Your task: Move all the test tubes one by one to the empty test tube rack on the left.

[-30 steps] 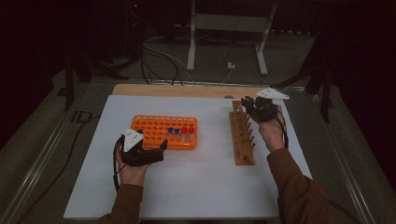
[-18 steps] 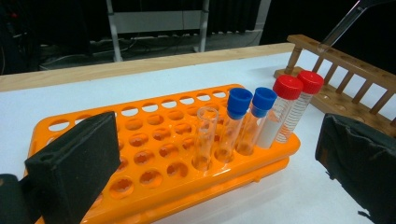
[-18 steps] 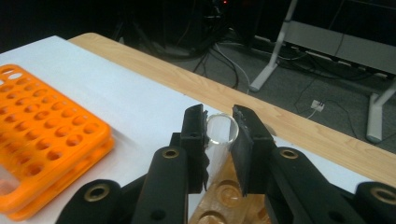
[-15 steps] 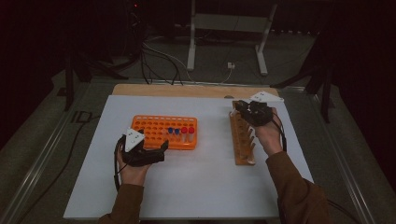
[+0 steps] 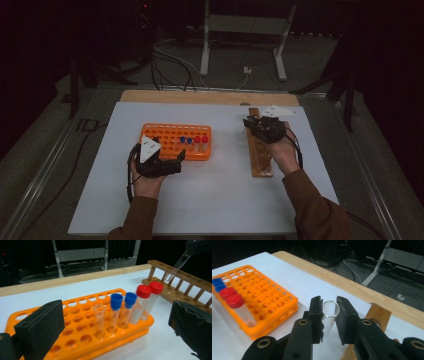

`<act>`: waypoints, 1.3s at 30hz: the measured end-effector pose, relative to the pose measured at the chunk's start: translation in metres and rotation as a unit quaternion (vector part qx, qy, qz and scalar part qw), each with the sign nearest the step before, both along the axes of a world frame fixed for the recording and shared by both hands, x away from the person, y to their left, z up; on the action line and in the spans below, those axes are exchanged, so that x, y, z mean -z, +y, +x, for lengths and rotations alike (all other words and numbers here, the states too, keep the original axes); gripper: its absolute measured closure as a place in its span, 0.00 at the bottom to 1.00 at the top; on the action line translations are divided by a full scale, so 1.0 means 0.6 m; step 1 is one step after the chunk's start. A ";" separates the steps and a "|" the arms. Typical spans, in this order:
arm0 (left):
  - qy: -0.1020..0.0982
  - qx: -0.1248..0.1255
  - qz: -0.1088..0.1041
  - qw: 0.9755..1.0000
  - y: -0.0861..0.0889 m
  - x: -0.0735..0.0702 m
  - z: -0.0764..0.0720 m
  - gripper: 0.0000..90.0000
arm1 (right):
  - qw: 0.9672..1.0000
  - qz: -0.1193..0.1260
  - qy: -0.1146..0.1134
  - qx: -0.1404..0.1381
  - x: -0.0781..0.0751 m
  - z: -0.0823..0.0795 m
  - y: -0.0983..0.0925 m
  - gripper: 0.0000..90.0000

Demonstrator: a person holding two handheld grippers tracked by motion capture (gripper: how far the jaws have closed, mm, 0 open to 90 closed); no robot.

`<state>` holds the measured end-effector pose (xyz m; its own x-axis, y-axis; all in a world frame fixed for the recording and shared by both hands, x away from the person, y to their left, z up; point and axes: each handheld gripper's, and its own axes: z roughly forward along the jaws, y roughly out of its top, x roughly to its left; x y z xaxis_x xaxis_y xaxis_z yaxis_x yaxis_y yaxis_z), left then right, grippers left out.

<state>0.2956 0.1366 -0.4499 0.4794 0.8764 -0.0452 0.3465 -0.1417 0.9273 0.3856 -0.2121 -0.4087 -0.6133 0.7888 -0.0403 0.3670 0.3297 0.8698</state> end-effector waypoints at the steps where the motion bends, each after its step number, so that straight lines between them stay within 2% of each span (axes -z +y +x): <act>1: -0.001 0.004 0.000 1.000 -0.005 -0.001 0.001 0.01 | 1.000 -0.001 0.000 -0.003 0.000 -0.003 0.001 0.85; 6: -0.003 0.029 0.012 1.000 -0.032 -0.005 0.000 0.02 | 1.000 0.007 0.004 -0.019 -0.002 -0.016 0.005 0.85; 10: -0.006 0.049 0.012 0.999 -0.054 -0.009 0.001 0.03 | 0.999 0.020 0.007 -0.035 -0.006 -0.028 0.009 0.85; 11: -0.009 0.054 0.009 0.998 -0.059 -0.009 0.001 0.03 | 0.999 0.024 0.007 -0.040 -0.007 -0.031 0.010 0.85; 15: -0.014 0.077 0.022 0.997 -0.089 -0.010 0.004 0.04 | 0.998 0.027 0.010 -0.056 -0.008 -0.046 0.019 0.84; 17: -0.016 0.086 0.022 0.996 -0.103 -0.011 0.007 0.05 | 0.998 0.027 0.012 -0.064 -0.007 -0.051 0.023 0.84; 21: -0.027 0.102 0.009 0.994 -0.127 -0.011 0.010 0.05 | 0.996 0.034 0.020 -0.077 -0.004 -0.061 0.032 0.84; 30: -0.017 0.128 0.031 0.991 -0.176 -0.001 0.021 0.09 | 0.992 0.055 0.040 -0.106 0.001 -0.078 0.052 0.84; 34: -0.019 0.131 0.032 0.991 -0.187 -0.001 0.022 0.21 | 0.991 0.057 0.042 -0.118 0.001 -0.084 0.061 0.84; 39: -0.026 0.150 0.033 0.988 -0.191 -0.001 0.019 0.52 | 0.989 0.065 0.047 -0.127 0.002 -0.090 0.067 0.84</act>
<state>0.3069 0.0217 -0.4490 0.7186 0.6944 0.0381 0.2323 -0.2913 0.9280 0.3317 -0.1720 -0.4097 -0.7881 0.6042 0.1176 0.3683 0.3098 0.8766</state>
